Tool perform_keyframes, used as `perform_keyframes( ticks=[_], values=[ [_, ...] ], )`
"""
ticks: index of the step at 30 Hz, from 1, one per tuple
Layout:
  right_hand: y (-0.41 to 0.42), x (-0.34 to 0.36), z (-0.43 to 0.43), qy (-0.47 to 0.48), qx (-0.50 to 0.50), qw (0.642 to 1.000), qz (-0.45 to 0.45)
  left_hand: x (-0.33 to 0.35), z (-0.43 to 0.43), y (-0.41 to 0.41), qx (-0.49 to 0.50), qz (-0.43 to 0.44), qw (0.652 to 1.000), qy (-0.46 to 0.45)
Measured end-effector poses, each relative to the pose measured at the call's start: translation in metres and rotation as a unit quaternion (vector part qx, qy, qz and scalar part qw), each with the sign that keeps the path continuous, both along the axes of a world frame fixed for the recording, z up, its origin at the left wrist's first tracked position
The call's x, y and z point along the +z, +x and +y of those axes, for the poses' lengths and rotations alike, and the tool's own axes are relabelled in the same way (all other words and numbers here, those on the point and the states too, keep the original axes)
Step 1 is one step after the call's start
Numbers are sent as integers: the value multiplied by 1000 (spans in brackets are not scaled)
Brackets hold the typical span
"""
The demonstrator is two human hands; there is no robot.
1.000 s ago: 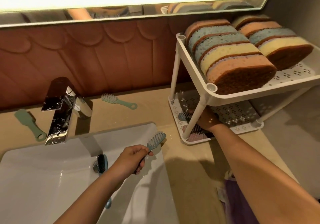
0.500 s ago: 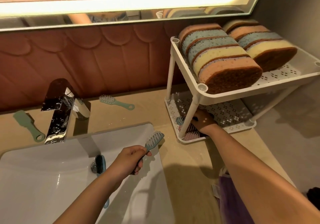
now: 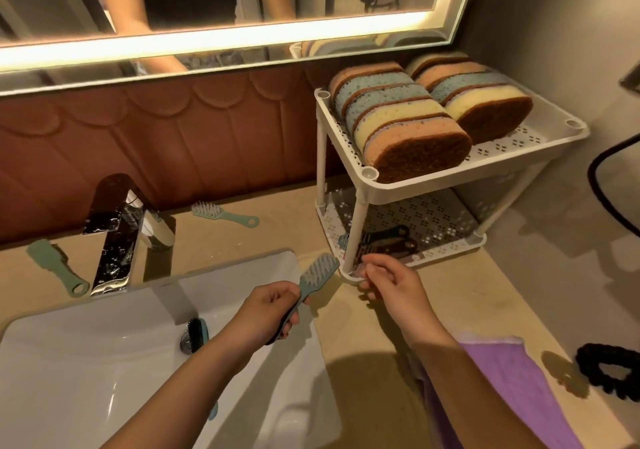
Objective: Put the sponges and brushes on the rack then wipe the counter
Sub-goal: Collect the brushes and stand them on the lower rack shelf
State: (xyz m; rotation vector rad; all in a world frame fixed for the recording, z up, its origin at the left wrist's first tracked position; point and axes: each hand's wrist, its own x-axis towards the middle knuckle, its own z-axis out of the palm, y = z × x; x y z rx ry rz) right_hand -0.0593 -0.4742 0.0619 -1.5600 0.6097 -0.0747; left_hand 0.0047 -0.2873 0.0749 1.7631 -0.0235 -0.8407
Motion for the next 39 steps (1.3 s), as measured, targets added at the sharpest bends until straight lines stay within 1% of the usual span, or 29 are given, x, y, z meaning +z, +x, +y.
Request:
perform_keyframes(
  ticks=[2, 4, 7, 9, 11, 12, 15, 17, 19, 22, 25, 27, 29, 31, 33, 34, 36, 39],
  values=[
    [-11, 1, 14, 61, -5, 998, 0, 1, -5, -6, 2, -15, 1000, -11],
    [-16, 0, 23, 98, -15, 995, -1, 1, -11, -14, -5, -46, 999, -5],
    [-15, -3, 33, 123, -38, 992, -15, -1, -19, -21, -35, -150, 987, 36],
    [-15, -8, 35, 118, -64, 991, -19, -2, -24, -26, -71, -242, 964, 85],
    [-14, -13, 35, 115, -88, 989, -19, -2, -30, -30, -116, -315, 932, 138],
    [-14, -15, 35, 116, -97, 988, -20, -1, -33, -32, -136, -329, 922, 151],
    [-13, -12, 35, 87, -120, 988, -31, 0, -44, -33, -202, -328, 907, 169],
    [-13, -11, 32, 74, -130, 988, -35, 0, -50, -30, -217, -318, 908, 164],
    [-12, -12, 20, 34, -134, 990, -20, 1, -57, -23, -197, -300, 923, 140],
    [-6, -9, -7, -49, -117, 992, 11, 2, -63, -11, -114, -301, 939, 120],
    [11, -5, -40, -106, -109, 988, 16, 7, -71, 3, -50, -315, 941, 117],
    [27, -2, -55, -166, -79, 982, 31, 10, -76, 10, -37, -335, 936, 105],
    [47, -4, -66, -256, -48, 964, 48, 11, -83, 16, -39, -354, 930, 86],
    [69, -8, -69, -357, 34, 932, 52, 9, -87, 18, -40, -362, 929, 71],
    [90, -11, -70, -416, 123, 899, 58, 7, -91, 18, -42, -372, 924, 75],
    [98, -12, -69, -431, 151, 887, 65, 5, -92, 17, -43, -382, 919, 84],
    [112, -15, -69, -450, 171, 873, 70, 2, -92, 17, -47, -405, 907, 105],
    [121, -21, -71, -435, 165, 882, 72, -2, -90, 17, -62, -421, 898, 114]
  ],
)
